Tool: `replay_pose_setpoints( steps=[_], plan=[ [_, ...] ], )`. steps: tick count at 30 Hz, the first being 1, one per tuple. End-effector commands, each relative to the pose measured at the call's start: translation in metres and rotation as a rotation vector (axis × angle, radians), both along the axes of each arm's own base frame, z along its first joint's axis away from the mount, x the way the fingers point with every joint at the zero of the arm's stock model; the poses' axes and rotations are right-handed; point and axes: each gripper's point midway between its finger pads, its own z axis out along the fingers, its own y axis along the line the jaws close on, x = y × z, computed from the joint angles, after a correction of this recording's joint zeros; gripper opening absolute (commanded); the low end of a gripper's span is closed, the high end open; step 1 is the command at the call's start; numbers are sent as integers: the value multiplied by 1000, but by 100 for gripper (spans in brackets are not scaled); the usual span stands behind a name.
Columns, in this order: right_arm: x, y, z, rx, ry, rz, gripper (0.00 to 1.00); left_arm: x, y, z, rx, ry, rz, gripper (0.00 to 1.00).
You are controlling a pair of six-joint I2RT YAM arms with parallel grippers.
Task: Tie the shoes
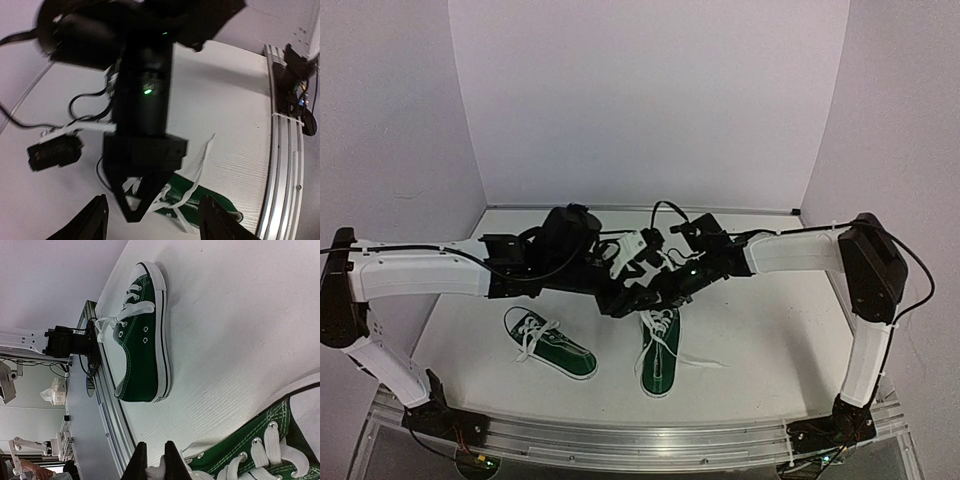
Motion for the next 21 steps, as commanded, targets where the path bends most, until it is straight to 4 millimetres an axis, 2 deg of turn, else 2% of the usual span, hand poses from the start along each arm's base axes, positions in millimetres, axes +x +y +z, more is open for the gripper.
replay_pose_setpoints(
  steps=[1,5,8,10,14,16,21],
  plan=[
    [-6,16,0,-15,2,40,18,34,42,-4,-83,143,298,64],
    [-6,18,5,-19,12,49,33,47,69,-22,-103,251,420,65],
    [-5,16,14,-28,0,62,44,51,80,-31,-142,322,451,69],
    [-1,13,21,-34,-7,56,58,54,84,-34,-171,362,454,71],
    [4,5,29,-44,-15,33,67,51,77,-42,-196,434,401,73],
    [4,0,30,-51,-10,22,77,51,69,-38,-228,445,360,75],
    [7,-15,34,-57,-5,-12,79,57,51,-48,-223,476,325,78]
  ],
)
